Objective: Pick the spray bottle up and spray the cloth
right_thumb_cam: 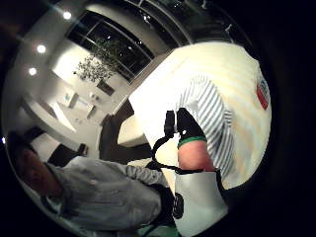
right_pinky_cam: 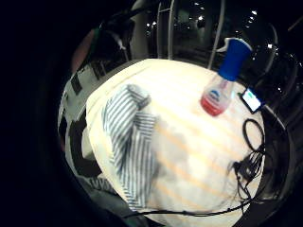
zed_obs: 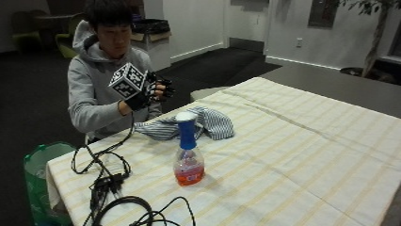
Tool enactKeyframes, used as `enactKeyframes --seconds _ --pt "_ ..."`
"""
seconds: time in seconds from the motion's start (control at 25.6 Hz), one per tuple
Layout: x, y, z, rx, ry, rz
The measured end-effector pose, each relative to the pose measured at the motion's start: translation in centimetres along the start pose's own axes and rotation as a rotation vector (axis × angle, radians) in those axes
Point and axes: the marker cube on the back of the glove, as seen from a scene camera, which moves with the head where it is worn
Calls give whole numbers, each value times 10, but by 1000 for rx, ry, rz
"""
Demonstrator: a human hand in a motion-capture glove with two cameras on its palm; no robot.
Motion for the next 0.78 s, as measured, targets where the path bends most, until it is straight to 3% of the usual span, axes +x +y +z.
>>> enactKeyframes --seconds 0.43,0.78 --pt "77 -5 -22 280 16 103" --pt "135 -36 -22 375 -82 251"
